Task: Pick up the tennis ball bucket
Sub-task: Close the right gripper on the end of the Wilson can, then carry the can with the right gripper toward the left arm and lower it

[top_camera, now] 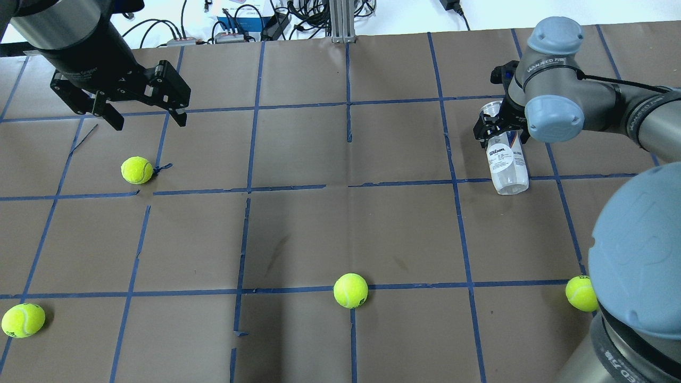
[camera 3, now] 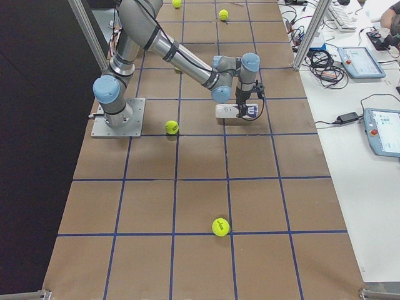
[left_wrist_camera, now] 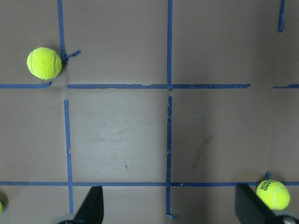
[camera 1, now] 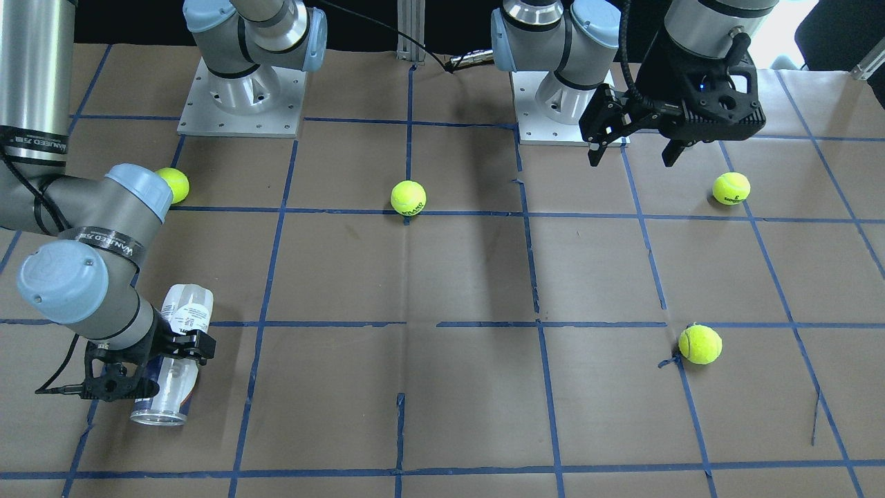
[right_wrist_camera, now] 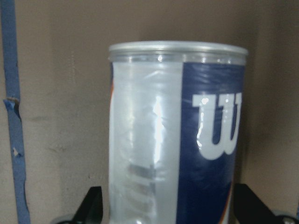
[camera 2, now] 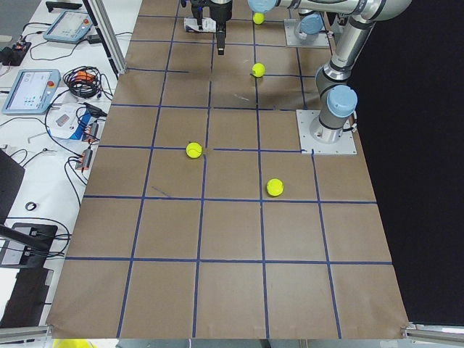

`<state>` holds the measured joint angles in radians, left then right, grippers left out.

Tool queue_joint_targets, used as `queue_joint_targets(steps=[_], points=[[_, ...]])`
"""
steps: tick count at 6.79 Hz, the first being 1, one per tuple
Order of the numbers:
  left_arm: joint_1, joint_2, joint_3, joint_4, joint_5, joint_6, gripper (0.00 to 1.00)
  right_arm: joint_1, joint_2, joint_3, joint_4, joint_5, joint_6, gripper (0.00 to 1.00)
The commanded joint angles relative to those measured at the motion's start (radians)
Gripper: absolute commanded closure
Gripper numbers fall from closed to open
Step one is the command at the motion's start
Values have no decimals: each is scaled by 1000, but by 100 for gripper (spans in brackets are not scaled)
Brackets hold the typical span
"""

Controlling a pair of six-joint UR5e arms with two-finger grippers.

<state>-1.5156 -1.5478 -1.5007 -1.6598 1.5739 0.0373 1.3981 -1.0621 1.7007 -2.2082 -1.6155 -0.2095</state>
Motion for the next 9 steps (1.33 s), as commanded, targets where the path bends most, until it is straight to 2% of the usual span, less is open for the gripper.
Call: queue_joint_targets(steps=[1,2,5,7,9], points=[[0,0,0,2,0,0,0,-1,2,2,8,12,-4,35],[0,0,0,2,0,0,0,-1,-2,-6,16,12,-23,42],[-2,0,0,2,-2,0,0,25,-15,-50,33,14,-112,44],[0,0,0,2,-2,-2,0,181,-27,-160,109,12,-282,42],[2,-1,2,2,-3,-7,0,352,3,-272,108,32,-487,38]])
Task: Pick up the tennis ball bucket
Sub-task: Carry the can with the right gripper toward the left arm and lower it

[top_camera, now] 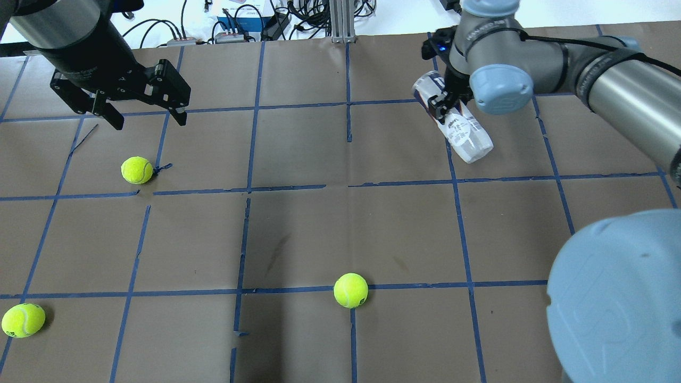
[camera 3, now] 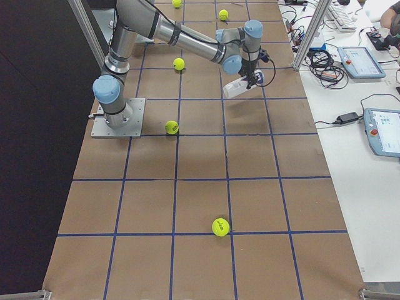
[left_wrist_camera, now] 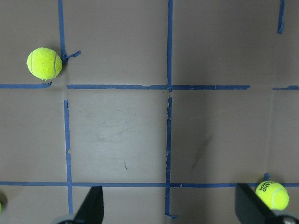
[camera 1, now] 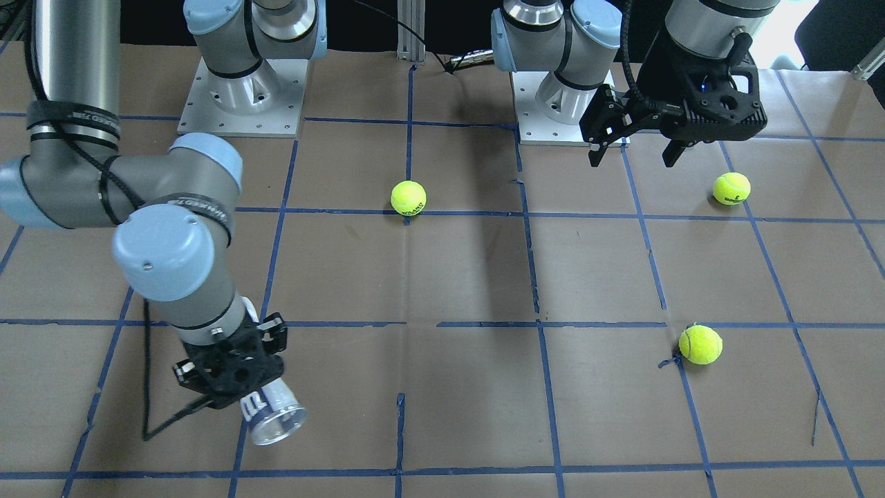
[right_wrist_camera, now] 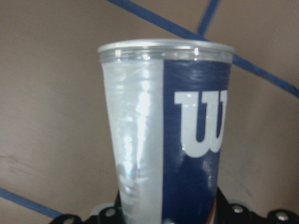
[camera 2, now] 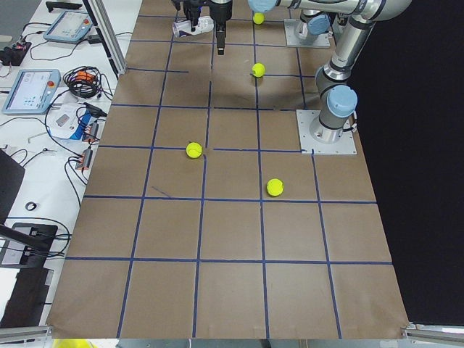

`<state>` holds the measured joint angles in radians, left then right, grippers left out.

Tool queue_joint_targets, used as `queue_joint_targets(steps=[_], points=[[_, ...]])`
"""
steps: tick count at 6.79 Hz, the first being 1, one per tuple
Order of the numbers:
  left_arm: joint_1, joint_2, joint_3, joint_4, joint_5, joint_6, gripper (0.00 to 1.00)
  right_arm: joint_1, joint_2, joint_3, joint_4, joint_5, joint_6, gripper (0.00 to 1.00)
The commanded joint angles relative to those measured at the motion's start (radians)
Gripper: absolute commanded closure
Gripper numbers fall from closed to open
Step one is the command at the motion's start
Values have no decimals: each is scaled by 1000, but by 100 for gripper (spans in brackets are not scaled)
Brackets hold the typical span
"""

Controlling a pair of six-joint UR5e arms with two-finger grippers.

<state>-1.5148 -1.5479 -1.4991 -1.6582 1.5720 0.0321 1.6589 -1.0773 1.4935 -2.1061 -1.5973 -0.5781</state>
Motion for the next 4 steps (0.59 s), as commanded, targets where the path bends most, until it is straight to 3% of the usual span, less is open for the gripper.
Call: queue_joint_targets(steps=[1,4], points=[[-1,-1,0,0,0,2,0,146,49,-99,-5,31,-181,38],[1,0,0,0,2,3,0,248,117,-127,-34,30,-499,39]])
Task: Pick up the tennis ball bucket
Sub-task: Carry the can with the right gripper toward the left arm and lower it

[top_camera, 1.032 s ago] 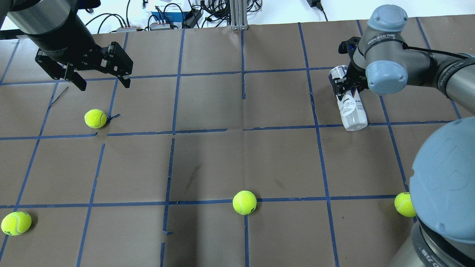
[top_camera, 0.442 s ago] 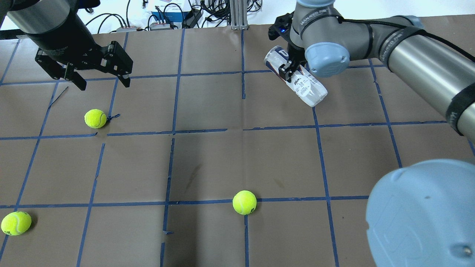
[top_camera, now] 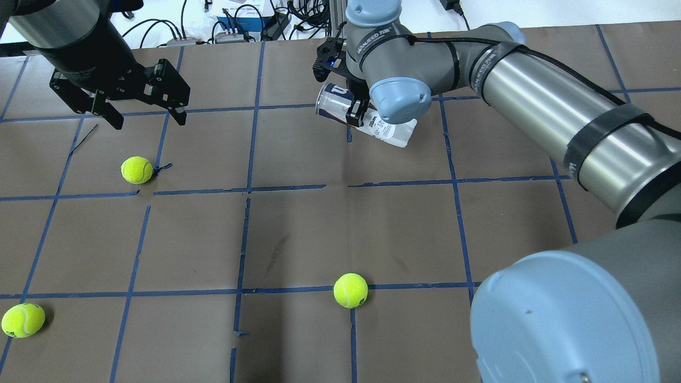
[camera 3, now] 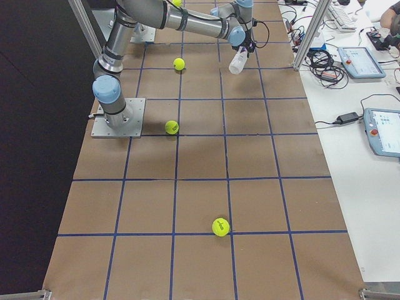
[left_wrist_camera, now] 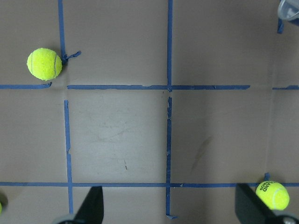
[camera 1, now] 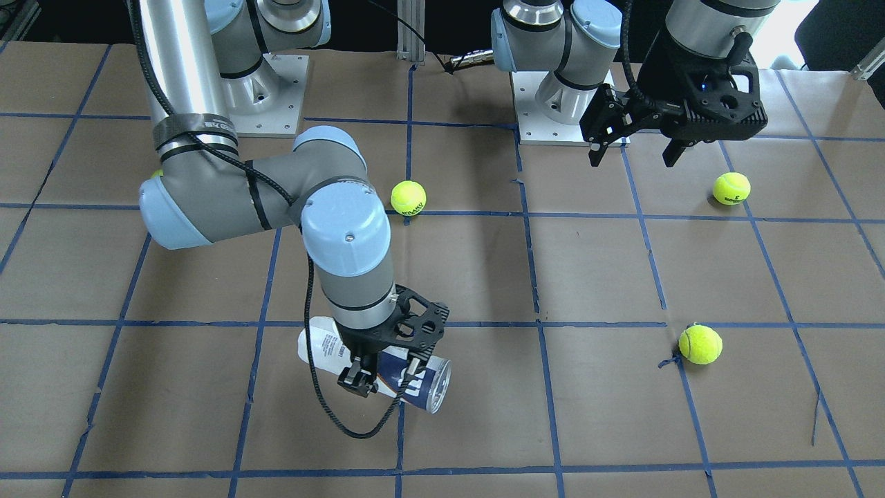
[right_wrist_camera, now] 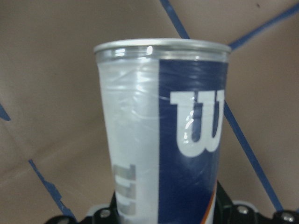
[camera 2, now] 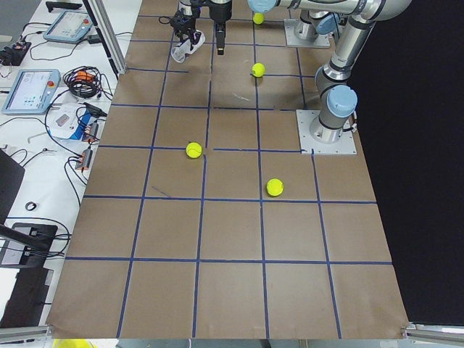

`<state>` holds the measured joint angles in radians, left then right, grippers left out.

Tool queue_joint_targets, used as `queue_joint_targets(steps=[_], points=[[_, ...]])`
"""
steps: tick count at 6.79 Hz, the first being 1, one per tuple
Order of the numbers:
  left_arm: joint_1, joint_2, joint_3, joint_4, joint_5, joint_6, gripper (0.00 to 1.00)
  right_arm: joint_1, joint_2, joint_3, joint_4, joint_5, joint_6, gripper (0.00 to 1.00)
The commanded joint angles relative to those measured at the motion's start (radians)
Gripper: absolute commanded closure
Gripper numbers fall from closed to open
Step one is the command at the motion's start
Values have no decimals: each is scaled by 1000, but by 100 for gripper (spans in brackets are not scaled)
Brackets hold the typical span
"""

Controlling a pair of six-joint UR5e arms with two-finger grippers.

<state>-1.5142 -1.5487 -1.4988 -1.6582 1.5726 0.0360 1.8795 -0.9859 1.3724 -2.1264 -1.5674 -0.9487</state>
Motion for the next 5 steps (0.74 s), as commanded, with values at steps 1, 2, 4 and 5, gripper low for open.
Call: queue_joint_targets(steps=[1,2,4,5], points=[[0,1,0,0,1,-1,0,29,50,-6,-58,-8,-262,39],[0,1,0,0,1,-1,0,29,76,-6,-84,-10,-365,38],[-1,1,2,3,3,-4,0,29,107,-1,-119,-13,-384,30],[-1,1,2,3,1,-4,0,29,107,0,-118,-13,-386,6]])
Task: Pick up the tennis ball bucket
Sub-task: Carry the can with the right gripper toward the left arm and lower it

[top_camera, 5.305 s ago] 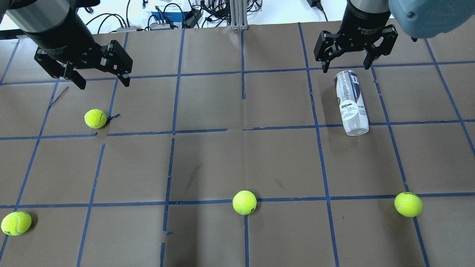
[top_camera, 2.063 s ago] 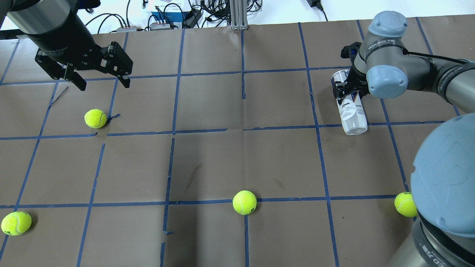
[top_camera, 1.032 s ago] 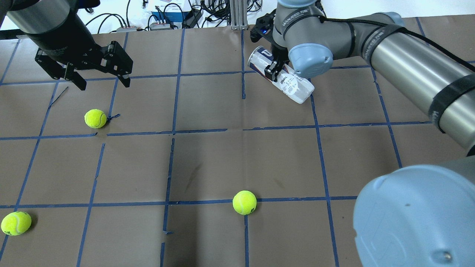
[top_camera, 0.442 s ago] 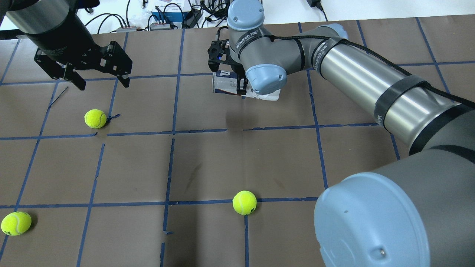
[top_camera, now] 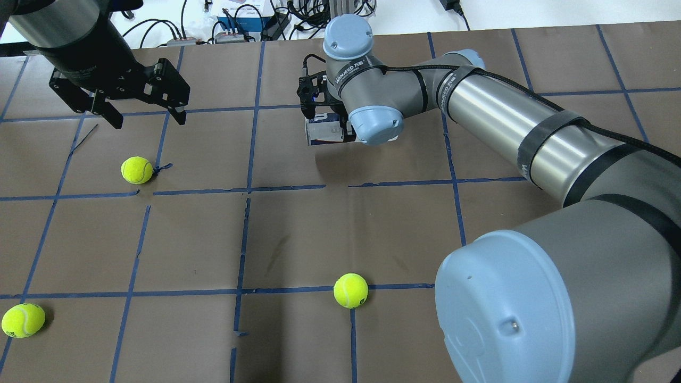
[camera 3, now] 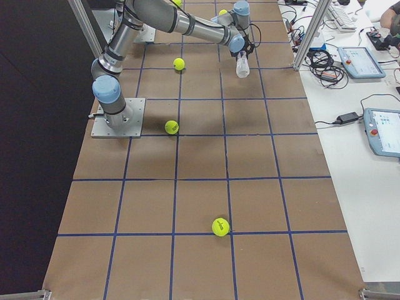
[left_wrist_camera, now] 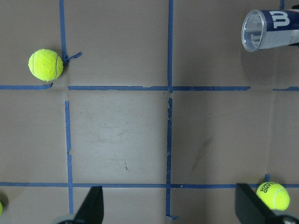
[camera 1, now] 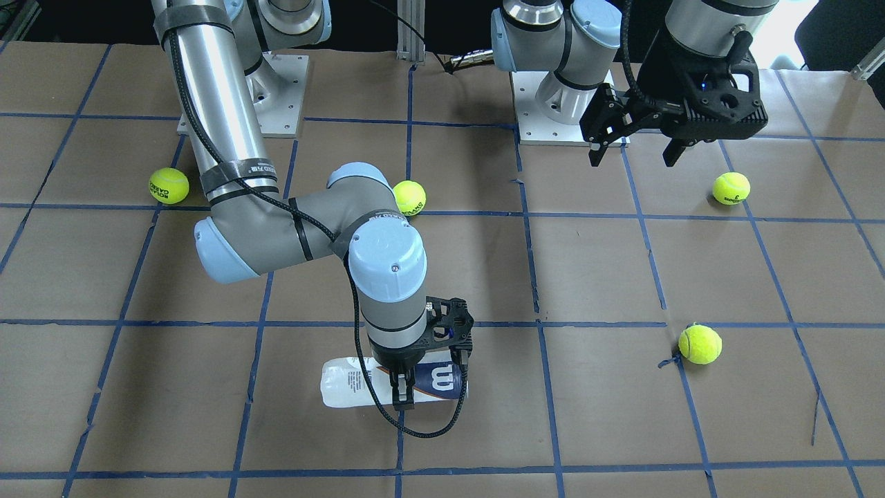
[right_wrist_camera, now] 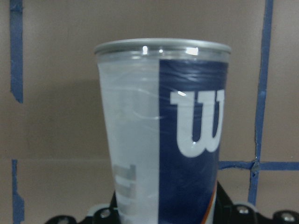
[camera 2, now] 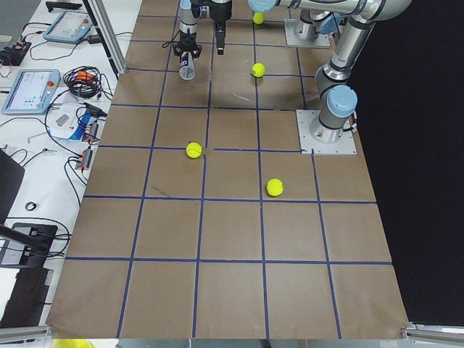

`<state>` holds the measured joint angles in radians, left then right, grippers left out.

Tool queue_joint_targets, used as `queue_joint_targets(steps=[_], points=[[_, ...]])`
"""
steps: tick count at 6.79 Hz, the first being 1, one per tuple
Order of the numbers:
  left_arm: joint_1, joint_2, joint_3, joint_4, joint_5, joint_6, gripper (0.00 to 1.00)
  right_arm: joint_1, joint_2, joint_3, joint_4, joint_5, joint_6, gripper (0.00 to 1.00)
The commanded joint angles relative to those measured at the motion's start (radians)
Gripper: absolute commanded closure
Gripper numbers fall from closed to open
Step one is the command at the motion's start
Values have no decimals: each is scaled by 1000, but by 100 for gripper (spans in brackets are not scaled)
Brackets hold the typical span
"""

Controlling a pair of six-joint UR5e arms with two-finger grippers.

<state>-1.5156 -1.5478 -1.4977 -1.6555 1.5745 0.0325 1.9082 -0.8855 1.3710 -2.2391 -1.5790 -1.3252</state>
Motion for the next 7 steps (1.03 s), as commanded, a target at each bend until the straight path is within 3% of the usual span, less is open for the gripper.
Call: queue_joint_targets(steps=[1,3,4,5,6,7], points=[[0,0,1,0,-1,1,0,0,5,5,-7,-1,-8,0],[3,-1,10,-1,-2,4,0,0,0,-4,-20,8,-2,0],[18,-6,11,-3,-7,7,8,-4,-41,-19,-19,13,-3,0],[75,-27,22,-4,-51,1,3,-14,-105,-29,-17,13,0,0],[96,-93,36,-3,-182,4,3,-44,-168,-20,-8,16,24,0],[98,-206,110,-1,-200,-9,3,-85,-214,-7,43,37,167,0]])
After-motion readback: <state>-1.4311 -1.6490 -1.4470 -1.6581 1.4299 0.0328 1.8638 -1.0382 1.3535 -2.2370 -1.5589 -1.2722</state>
